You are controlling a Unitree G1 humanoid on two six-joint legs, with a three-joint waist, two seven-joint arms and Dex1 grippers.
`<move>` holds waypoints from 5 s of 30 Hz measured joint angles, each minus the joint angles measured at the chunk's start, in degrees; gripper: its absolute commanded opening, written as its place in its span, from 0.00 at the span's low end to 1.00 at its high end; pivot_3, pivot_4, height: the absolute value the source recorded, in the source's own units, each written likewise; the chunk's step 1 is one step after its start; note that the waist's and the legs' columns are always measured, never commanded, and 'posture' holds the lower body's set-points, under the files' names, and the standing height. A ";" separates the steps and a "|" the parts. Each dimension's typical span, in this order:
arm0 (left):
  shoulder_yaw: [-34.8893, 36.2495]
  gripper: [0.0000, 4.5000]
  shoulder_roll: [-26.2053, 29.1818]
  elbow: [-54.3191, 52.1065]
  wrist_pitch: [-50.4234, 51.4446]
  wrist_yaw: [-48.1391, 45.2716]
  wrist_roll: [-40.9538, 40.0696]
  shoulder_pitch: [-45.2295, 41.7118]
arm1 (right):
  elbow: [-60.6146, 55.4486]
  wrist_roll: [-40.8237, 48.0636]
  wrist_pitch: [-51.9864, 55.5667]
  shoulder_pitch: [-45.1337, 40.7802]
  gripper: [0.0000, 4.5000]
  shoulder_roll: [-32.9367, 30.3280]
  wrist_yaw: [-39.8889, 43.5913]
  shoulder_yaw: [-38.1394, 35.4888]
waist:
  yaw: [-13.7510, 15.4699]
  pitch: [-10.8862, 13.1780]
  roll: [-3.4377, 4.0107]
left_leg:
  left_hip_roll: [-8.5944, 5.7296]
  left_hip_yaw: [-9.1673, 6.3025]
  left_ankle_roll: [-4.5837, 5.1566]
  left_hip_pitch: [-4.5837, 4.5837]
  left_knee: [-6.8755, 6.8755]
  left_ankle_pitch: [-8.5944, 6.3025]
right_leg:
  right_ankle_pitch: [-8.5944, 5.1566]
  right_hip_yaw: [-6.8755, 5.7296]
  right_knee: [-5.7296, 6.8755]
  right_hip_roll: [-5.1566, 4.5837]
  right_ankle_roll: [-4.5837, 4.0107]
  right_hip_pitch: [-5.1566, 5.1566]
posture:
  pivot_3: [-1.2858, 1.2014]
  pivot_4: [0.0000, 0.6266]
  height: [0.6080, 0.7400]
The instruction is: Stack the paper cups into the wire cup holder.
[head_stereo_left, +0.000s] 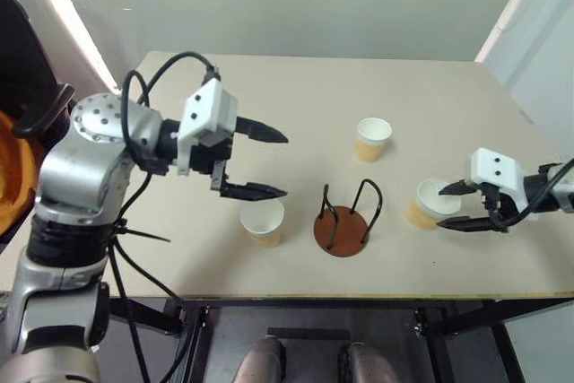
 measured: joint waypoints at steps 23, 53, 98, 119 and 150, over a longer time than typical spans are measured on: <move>1.01 1.00 5.14 0.28 -1.00 3.00 -1.39 3.49 | -1.72 7.53 -3.37 -34.54 0.01 7.13 14.46 0.72 | -0.80 0.02 0.03 | 0.13 -0.04 -0.30 0.35 -0.53 -0.02 | -0.35 -0.05 0.04 0.13 -0.93 -0.09 | 0.52 0.24 1.00; 0.69 1.00 4.81 -0.26 -1.92 11.90 1.36 4.05 | -1.00 1.54 -13.79 -35.38 0.65 15.37 17.37 17.97 | -0.89 0.04 0.05 | 0.17 -0.15 -0.59 0.38 -0.95 0.15 | -0.41 -0.15 0.18 0.07 -1.23 -0.25 | 0.52 0.24 1.00; -1.69 1.00 2.18 -2.86 0.21 18.98 9.62 6.42 | 66.57 -25.82 -48.83 -63.17 0.01 32.81 11.09 15.69 | -0.75 0.10 0.16 | 0.30 -0.29 -1.83 -0.60 -1.08 0.39 | 0.26 -0.29 0.19 0.17 -1.09 -1.42 | 0.52 0.24 1.00; 7.69 1.00 13.74 -5.69 0.64 1.90 -6.67 16.98 | 11.47 8.66 -27.33 -49.06 0.01 12.55 17.38 33.73 | -1.38 0.09 0.13 | 0.54 -0.24 -1.07 -0.01 -1.07 0.67 | -0.14 -0.28 0.88 0.25 -2.14 -1.20 | 0.52 0.24 1.00; -1.03 1.00 13.63 10.67 -8.81 -0.49 3.37 3.38 | 9.40 7.44 -14.51 -41.92 0.99 16.38 13.25 22.05 | -1.13 0.00 -0.01 | 0.56 -0.17 -1.16 0.21 -1.38 0.61 | -0.35 -0.24 0.97 0.26 -2.44 -1.12 | 0.52 0.24 1.00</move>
